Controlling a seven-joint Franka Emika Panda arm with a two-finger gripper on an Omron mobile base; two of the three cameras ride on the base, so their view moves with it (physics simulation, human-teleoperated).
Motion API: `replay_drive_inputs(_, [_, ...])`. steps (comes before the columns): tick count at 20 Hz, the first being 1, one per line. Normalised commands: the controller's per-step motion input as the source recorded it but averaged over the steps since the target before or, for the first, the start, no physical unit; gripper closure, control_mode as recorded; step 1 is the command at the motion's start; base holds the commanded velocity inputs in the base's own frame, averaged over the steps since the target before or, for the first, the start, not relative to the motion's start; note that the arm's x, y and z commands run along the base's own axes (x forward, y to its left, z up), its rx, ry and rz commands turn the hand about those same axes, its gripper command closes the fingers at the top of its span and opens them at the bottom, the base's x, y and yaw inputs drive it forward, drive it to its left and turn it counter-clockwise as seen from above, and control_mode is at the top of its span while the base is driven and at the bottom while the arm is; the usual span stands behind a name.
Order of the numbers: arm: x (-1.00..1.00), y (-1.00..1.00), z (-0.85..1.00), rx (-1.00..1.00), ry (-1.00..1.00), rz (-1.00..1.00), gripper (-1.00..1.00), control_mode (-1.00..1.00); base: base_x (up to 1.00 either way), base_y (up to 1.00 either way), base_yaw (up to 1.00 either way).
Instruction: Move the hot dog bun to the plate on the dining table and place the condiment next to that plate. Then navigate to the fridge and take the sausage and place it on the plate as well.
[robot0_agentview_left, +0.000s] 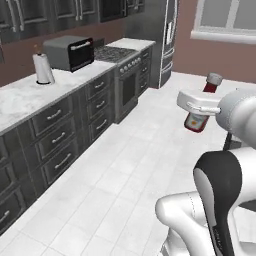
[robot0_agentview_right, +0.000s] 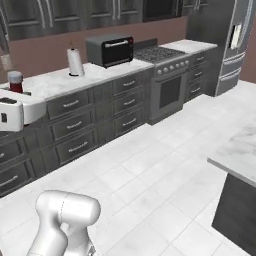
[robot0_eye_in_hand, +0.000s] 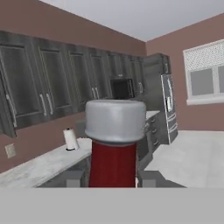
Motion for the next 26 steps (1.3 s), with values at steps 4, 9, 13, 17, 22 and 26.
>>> replay_drive_inputs(4, [0.00, 0.00, 0.00, 0.00, 0.00, 0.00, 1.00, 1.00, -0.71, -0.66, -0.43])
replay_drive_inputs(9, [0.00, 0.00, 0.00, 0.00, 0.00, 0.00, 1.00, 1.00, -0.33, -0.72, -0.49])
replay_drive_inputs(13, [0.00, 0.00, 0.00, 0.00, 0.00, 0.00, 1.00, 1.00, 0.00, -0.64, -0.55])
replay_drive_inputs(17, [0.00, 0.00, 0.00, 0.00, 0.00, 0.00, 1.00, 1.00, 0.24, -0.49, -0.54])
replay_drive_inputs(22, [0.00, 0.00, 0.00, 0.00, 0.00, 0.00, 1.00, 1.00, 0.51, -0.56, -0.39])
replay_drive_inputs(26, [0.00, 0.00, 0.00, 0.00, 0.00, 0.00, 1.00, 1.00, 0.68, -0.69, -0.16])
